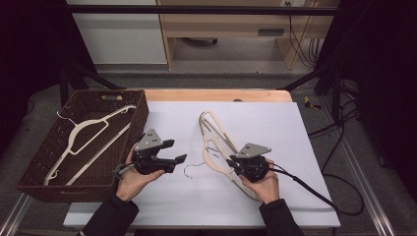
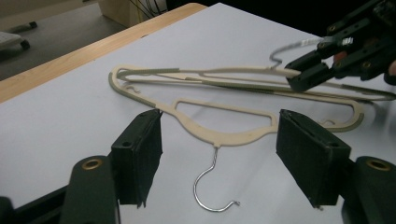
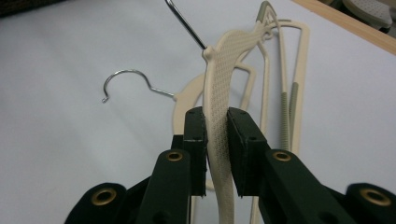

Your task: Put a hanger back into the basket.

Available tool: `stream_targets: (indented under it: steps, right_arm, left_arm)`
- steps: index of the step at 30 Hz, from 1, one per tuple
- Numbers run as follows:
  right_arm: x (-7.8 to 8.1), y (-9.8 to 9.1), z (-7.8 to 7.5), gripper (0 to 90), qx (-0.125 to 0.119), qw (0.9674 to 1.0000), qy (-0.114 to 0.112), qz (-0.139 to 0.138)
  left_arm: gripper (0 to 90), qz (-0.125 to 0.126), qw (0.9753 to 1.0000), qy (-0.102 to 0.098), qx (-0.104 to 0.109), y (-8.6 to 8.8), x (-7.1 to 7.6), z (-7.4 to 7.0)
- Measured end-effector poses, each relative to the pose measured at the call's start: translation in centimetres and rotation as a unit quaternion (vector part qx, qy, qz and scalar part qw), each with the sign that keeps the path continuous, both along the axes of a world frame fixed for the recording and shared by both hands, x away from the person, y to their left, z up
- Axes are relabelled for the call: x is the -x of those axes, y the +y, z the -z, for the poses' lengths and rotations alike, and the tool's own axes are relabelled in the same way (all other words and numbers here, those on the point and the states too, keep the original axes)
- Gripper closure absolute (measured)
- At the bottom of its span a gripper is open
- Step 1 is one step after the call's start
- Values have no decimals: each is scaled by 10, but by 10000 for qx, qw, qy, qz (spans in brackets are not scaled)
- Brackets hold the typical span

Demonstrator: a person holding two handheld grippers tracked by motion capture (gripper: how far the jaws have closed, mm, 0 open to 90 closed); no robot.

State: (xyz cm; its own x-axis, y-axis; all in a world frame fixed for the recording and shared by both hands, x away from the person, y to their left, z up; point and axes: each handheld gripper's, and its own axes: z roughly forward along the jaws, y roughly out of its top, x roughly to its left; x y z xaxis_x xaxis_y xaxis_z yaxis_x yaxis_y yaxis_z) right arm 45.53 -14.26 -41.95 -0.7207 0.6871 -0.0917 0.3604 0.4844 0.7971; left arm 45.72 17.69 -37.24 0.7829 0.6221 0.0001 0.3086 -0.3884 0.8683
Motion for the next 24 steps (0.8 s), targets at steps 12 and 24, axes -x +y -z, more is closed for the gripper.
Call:
stream_targets:
  steps: [12,24]
  right_arm:
    - [-1,-25,-14,847,1,9976,-419,550]
    - [-4,-52,-19,870,-318,9947,-515,831]
  left_arm:
    - [151,-125,9997,69,205,13,7,17]
    - [136,-150,9997,65,175,12,7,19]
